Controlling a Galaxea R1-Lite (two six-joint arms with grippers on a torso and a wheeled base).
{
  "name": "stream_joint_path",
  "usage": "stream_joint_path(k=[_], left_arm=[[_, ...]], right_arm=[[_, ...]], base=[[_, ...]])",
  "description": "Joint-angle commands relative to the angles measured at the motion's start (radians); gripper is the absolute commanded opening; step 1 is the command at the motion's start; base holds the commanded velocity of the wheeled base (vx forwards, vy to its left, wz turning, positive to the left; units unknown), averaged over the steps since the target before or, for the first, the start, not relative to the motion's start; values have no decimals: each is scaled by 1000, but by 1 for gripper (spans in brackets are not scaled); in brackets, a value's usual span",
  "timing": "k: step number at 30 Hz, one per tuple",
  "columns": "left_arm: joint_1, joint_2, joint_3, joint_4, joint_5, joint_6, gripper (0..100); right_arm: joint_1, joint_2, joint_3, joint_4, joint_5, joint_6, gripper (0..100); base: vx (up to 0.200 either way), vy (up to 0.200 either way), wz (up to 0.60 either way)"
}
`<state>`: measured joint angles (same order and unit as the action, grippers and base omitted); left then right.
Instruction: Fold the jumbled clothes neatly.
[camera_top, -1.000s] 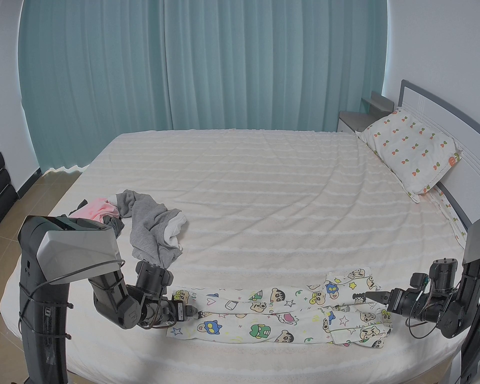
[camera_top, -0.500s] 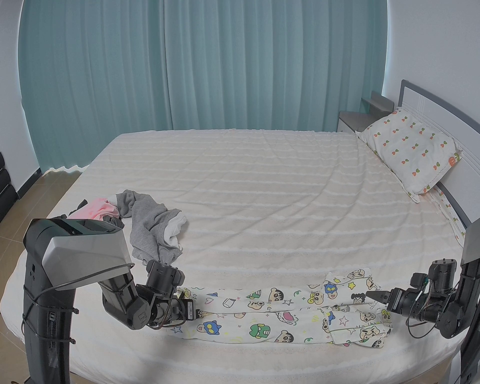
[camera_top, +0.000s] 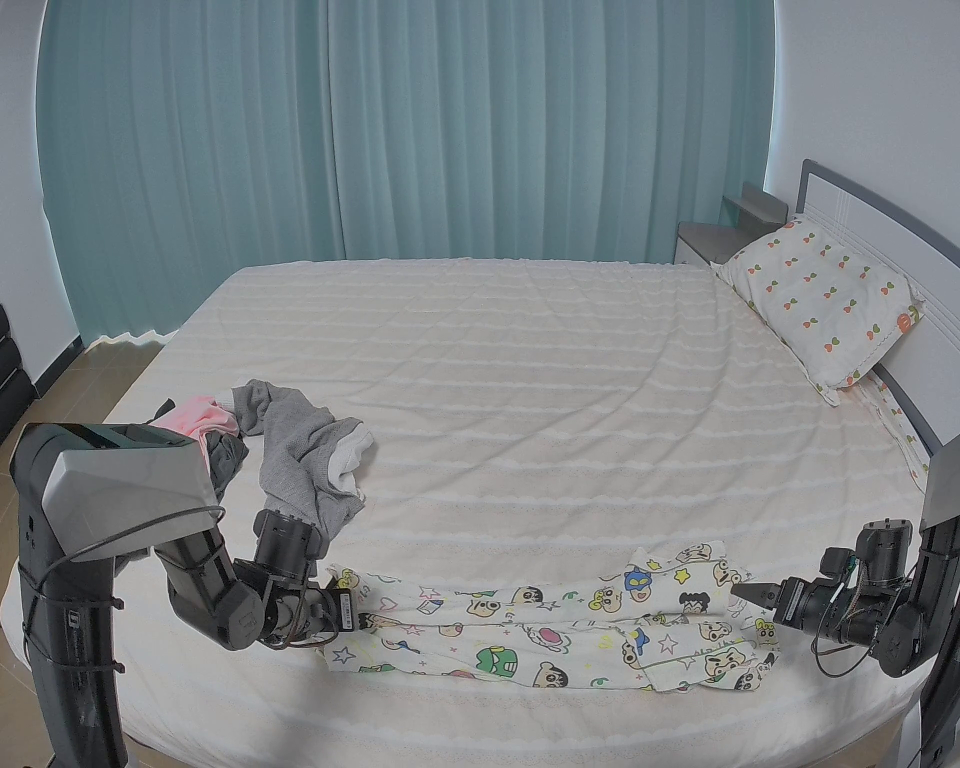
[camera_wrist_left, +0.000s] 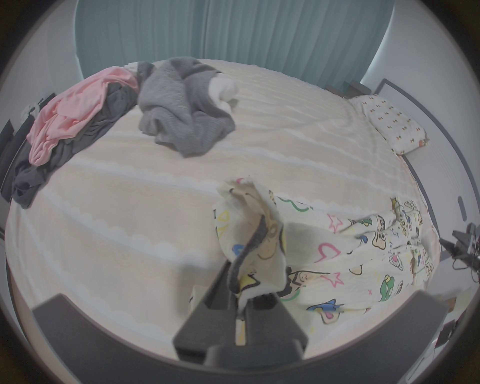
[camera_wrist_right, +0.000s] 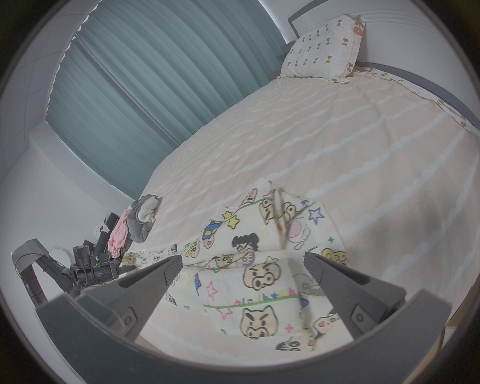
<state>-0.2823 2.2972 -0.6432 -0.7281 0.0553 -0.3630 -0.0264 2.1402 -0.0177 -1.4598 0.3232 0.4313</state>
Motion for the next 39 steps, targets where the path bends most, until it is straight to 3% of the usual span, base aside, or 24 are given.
stream_joint_path(k=[1, 6, 11, 14, 18, 19, 20, 25, 28, 33, 37, 39], left_arm=[[38, -55, 28, -1, -9, -1, 0], [91, -85, 34, -1, -28, -1, 0], [218, -157, 59, 3, -141, -2, 0], [307, -183, 66, 3, -178, -2, 0], [362, -199, 66, 3, -209, -2, 0], [437, -222, 66, 4, -267, -2, 0], [437, -222, 66, 4, -267, -2, 0], [601, -237, 53, 36, -345, -2, 0], [644, -254, 43, 38, -356, -2, 0], [627, -329, 48, 72, -353, -4, 0], [416, -479, 39, 219, -311, -90, 0], [267, -518, 16, 253, -247, -171, 0]], right_arm=[[0, 0, 16, -1, 0, 1, 100], [-1, -3, 16, -1, 0, 1, 100], [-1, -5, 16, -1, 0, 3, 100], [-1, -3, 16, -1, 0, 3, 100], [-1, -3, 16, -1, 0, 3, 100], [-1, -3, 16, -1, 0, 3, 100], [-1, -3, 16, -1, 0, 3, 100], [-4, -3, 16, -1, 0, 4, 100], [-3, -3, 16, -2, 0, 3, 100], [-4, -3, 16, -8, 0, 4, 100], [-4, -5, 16, -8, 0, 4, 100], [-4, -5, 16, -8, 2, 4, 100]], base=[[0, 0, 0], [0, 0, 0], [0, 0, 0], [0, 0, 0], [0, 0, 0], [0, 0, 0], [0, 0, 0], [0, 0, 0], [0, 0, 0], [0, 0, 0], [0, 0, 0], [0, 0, 0]])
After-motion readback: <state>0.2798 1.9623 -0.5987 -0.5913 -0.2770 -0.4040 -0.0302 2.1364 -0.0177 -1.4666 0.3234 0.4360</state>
